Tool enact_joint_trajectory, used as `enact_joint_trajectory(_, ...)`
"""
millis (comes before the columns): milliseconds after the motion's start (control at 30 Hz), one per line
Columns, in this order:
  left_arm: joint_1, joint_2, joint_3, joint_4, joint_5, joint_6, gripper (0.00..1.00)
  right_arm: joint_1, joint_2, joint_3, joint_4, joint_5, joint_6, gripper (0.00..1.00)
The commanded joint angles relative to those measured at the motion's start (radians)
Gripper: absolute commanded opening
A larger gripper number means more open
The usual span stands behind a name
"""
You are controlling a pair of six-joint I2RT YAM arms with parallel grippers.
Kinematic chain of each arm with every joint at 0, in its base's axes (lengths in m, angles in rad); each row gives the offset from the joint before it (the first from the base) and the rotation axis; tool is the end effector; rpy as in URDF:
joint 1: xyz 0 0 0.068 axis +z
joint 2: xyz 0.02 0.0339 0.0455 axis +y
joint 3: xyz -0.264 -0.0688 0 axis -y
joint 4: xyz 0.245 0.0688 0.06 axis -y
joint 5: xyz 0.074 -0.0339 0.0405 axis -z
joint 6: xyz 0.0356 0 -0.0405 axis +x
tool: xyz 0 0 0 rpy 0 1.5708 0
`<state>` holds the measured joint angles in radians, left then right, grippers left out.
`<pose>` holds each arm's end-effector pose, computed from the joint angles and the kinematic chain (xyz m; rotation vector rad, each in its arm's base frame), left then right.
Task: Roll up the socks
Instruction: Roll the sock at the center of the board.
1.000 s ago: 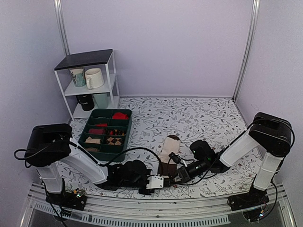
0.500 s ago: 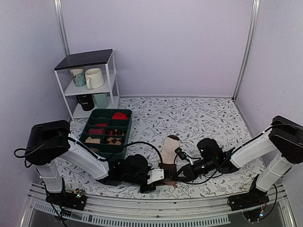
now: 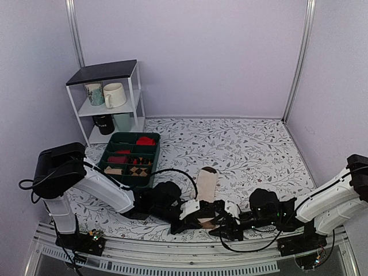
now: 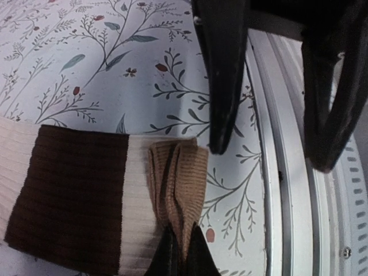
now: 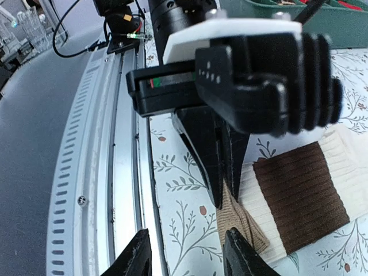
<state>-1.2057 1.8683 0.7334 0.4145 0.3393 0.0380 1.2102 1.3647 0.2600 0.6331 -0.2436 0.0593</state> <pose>0.1089 -0.3181 0.0982 1.5746 1.8723 -0.9574 0.0718 0.2148 0.1307 -1.3272 1.7448 1.0095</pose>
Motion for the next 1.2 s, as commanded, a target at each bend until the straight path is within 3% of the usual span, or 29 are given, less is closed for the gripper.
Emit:
enact_joint_trajectory(0,0.012,0.06,-0.036,-0.189,0.051,-0.026,0.0,0.026,0.07,0.033,0.002,0.072,-0.134,0.43)
enact_joint_trajectory(400,0.019,0.063,-0.046,-0.178,0.058,-0.031,0.0,0.026,0.209,0.056,0.016,0.148,-0.086,0.39)
enact_joint_trajectory(733,0.028,0.064,-0.057,-0.164,0.077,-0.032,0.0,0.08,0.315,0.014,0.048,0.291,0.123,0.28)
enact_joint_trajectory(1033,0.039,0.061,-0.066,-0.168,0.099,-0.028,0.0,0.168,0.418,0.048,-0.062,0.465,0.28,0.27)
enact_joint_trajectory(1167,0.04,0.029,-0.081,-0.165,0.087,-0.018,0.0,0.172,0.433,0.063,-0.101,0.476,0.316,0.0)
